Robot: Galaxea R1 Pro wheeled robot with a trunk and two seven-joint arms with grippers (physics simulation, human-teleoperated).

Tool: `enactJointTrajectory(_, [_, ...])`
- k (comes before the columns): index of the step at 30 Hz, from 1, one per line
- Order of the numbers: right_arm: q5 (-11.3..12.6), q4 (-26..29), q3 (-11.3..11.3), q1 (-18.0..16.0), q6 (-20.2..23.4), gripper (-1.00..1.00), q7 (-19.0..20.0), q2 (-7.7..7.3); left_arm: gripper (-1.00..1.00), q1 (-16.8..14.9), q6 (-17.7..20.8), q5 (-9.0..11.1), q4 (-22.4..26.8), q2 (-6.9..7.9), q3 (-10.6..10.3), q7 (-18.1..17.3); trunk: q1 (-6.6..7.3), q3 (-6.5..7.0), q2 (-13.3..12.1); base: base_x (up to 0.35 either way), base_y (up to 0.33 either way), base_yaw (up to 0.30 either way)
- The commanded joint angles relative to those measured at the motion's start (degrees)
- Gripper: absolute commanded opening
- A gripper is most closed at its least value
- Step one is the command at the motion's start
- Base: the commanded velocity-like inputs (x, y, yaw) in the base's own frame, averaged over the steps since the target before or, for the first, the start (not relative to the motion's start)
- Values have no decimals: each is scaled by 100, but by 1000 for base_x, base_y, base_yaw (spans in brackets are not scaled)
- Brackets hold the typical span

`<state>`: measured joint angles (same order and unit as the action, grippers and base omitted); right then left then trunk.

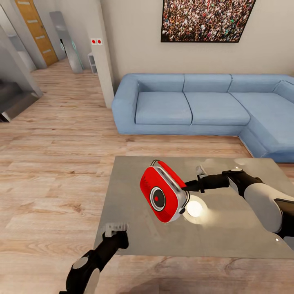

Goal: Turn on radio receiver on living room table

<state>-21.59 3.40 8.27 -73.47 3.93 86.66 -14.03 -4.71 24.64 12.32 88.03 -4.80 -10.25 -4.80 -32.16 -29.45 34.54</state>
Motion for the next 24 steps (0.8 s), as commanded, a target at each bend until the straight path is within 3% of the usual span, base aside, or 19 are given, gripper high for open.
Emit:
enactJointTrajectory(1, [7, 3, 113, -1, -6, -100, 1, 3, -100, -142, 153, -75, -80, -123, -30, -11, 1, 0, 1, 0, 0, 0])
enactJointTrajectory(4, [6, 3, 113, -1, -6, -100, 0, 3, -100, -635, 700, -302, -414, -520, -73, -22, 1, 0, 1, 0, 0, 0])
enactJointTrajectory(7, [6, 3, 113, -1, -6, -100, 0, 1, -100, -999, 938, -606, -513, -520, -142, -42, 1, 0, 1, 0, 0, 0])
enactJointTrajectory(11, [6, 3, 113, -1, -6, -100, 0, 2, -100, -1338, 1160, -745, -522, -520, -491, -63, 1, 0, 1, 0, 0, 0])
enactJointTrajectory(20, [-3, 3, 113, -1, -20, -100, 0, 6, -100, -1881, 1437, -737, -625, -520, -633, -114, 1, 0, 1, 0, 0, 0])
enactJointTrajectory(24, [-3, 3, 113, -1, -23, -100, 0, 6, -100, -2104, 1511, -609, -740, -520, -861, -256, 1, 0, 1, 0, 0, 0])
